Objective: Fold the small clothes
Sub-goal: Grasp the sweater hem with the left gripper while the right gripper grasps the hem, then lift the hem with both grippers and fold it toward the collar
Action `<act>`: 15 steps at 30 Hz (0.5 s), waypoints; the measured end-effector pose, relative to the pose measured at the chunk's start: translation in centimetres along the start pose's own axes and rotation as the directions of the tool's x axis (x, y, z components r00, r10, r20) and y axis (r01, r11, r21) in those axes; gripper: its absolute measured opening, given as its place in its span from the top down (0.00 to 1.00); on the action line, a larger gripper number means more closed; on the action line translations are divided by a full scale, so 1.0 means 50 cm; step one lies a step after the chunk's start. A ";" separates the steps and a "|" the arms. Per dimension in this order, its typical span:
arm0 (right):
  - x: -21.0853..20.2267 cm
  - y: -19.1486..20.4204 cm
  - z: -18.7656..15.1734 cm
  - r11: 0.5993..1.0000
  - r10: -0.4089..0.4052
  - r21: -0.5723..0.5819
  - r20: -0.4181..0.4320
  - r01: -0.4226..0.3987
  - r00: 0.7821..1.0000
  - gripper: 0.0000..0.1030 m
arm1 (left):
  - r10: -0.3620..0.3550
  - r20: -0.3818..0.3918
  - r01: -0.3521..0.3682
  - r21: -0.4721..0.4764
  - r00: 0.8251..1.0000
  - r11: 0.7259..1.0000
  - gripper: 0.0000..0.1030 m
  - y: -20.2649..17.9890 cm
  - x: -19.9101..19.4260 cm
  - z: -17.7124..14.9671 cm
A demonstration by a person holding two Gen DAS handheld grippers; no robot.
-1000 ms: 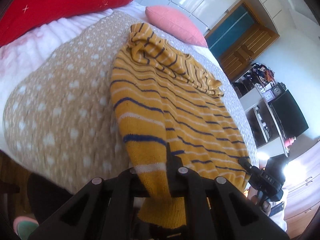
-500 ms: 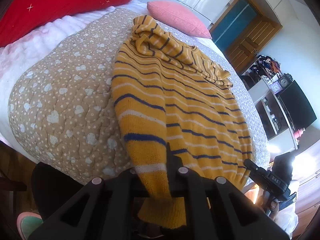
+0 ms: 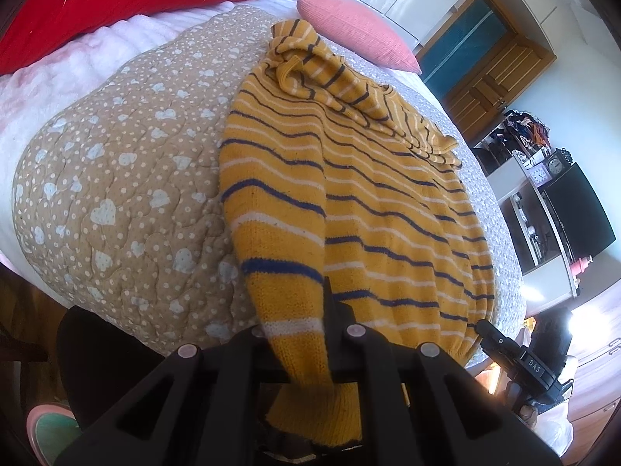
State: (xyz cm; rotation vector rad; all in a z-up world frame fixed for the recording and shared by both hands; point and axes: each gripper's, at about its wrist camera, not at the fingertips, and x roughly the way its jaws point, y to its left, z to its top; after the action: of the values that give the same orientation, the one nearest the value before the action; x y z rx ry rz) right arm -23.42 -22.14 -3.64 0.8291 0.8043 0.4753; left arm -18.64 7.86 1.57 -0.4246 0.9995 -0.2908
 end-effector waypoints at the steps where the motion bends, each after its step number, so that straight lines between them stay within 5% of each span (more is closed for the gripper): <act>1: 0.001 -0.001 -0.001 1.000 0.002 0.002 -0.002 -0.002 1.000 0.52 | 0.000 0.000 0.000 -0.001 1.000 1.000 0.92 0.000 0.000 0.000; 12: 0.003 -0.002 -0.004 1.000 -0.006 -0.001 0.002 0.006 1.000 0.53 | 0.009 -0.010 -0.009 -0.013 1.000 1.000 0.92 0.006 0.013 -0.001; 15: -0.001 -0.006 -0.002 1.000 -0.024 0.005 0.007 0.024 1.000 0.70 | 0.011 -0.010 -0.011 -0.018 1.000 1.000 0.92 0.004 0.012 0.002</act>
State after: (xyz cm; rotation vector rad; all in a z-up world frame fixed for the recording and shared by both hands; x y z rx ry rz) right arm -23.52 -22.30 -3.92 0.8247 0.8087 0.4489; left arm -18.24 7.80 1.10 -0.4346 1.0141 -0.2744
